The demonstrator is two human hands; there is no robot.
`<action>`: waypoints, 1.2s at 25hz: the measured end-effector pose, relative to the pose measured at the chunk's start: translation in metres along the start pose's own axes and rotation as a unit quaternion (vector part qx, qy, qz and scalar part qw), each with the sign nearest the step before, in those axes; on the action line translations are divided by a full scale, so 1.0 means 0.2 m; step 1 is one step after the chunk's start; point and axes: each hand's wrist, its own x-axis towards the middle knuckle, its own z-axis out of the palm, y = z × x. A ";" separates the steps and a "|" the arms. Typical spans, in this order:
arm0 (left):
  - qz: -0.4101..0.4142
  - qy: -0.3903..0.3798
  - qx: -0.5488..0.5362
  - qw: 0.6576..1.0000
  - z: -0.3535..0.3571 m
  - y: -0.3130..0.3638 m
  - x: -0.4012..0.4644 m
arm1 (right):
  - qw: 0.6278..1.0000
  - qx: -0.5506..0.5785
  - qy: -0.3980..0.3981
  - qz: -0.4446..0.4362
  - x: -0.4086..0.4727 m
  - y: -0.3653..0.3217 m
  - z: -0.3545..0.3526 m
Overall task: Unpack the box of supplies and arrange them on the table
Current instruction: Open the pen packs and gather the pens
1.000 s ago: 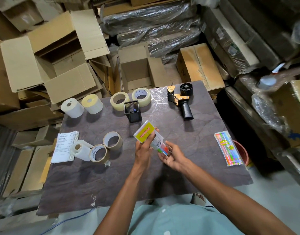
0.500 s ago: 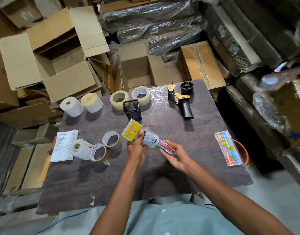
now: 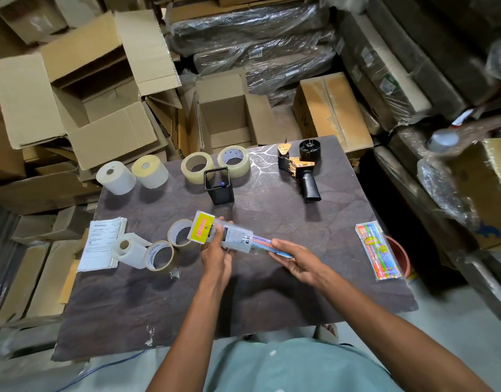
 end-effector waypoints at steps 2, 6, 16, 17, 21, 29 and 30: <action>0.016 0.025 -0.003 1.000 -0.04 0.04 0.03 | 1.000 -0.023 0.013 -0.002 0.02 -0.03 -0.04; 0.062 0.054 0.029 0.996 -0.09 0.10 0.06 | 0.997 -0.057 0.050 -0.011 0.06 -0.11 -0.12; -0.041 -0.027 0.415 0.908 -0.21 -0.04 0.09 | 0.941 -0.338 0.016 -0.005 0.23 -0.45 0.00; -0.046 -0.035 0.444 0.894 -0.22 -0.05 0.09 | 0.934 -0.358 0.010 0.002 0.24 -0.47 0.03; -0.031 -0.032 0.543 0.839 -0.28 -0.09 0.15 | 0.908 -0.418 0.013 0.032 0.29 -0.50 0.12; 0.039 0.044 0.645 0.762 -0.26 -0.09 0.11 | 0.751 -0.638 0.152 -0.080 0.33 -0.43 0.15; 0.041 0.051 0.647 0.759 -0.25 -0.10 0.10 | 0.744 -0.643 0.158 -0.090 0.32 -0.42 0.16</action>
